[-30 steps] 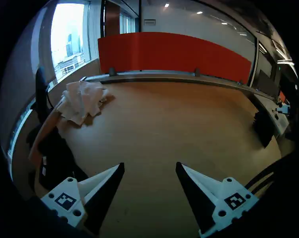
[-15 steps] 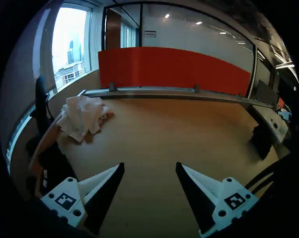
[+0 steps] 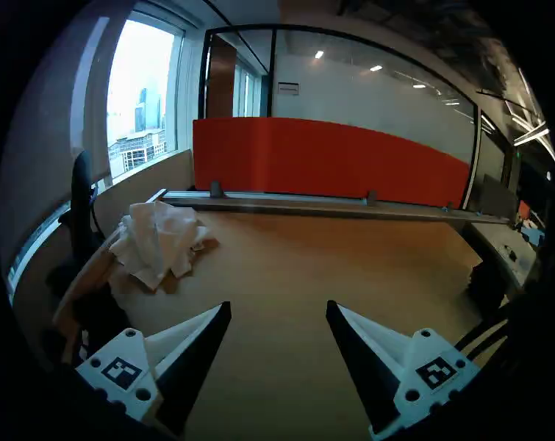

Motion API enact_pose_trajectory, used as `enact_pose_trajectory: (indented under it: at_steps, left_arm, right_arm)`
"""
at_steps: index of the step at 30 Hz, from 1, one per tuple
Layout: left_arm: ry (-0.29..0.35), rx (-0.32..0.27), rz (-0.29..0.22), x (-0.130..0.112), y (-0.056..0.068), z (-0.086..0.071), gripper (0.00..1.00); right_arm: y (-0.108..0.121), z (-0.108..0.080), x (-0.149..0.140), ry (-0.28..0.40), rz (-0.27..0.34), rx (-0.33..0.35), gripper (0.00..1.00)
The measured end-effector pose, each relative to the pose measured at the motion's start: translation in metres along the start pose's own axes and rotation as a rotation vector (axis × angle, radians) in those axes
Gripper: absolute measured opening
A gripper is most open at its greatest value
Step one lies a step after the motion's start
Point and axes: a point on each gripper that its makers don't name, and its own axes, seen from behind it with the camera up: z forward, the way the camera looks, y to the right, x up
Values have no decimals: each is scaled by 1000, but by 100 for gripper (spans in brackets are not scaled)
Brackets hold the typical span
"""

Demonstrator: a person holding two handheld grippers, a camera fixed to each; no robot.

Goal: Fold towel

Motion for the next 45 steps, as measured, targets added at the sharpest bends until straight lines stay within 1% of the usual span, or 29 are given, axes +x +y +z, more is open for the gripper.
enact_pose_trajectory:
  at_steps: [5,9,13,17,21,29,36,39,45]
  left_arm:
    - [82,22,-31,28,-11,1,97]
    - [123,37,-35,45,-17,2,96]
    - [162,39,-22,59,-19,3,97]
    - [199,29,-11,72,-18,3,96]
    - [226,22,-3,81,-18,4,96]
    - [283,28,2,103,-25,5,96]
    - [309,17,-3,115,-27,9,96]
    - [324,13,-8,120,-28,10,96]
    - [346,7,0,126,-31,11,96]
  right_arm:
    - [-11,-3,10,38,-20,9,99]
    - [-21,-3,15,52,-29,19,99]
    - [-36,-3,20,63,-26,36,99]
    - [-57,-5,28,79,-17,66,99]
    - [-81,-6,34,96,-15,95,99]
    - [-132,-7,46,122,-18,150,99]
    - [-173,-7,46,131,-34,192,99]
    - [-185,-6,46,134,-45,203,99]
    - [-194,-6,49,133,-50,204,99]
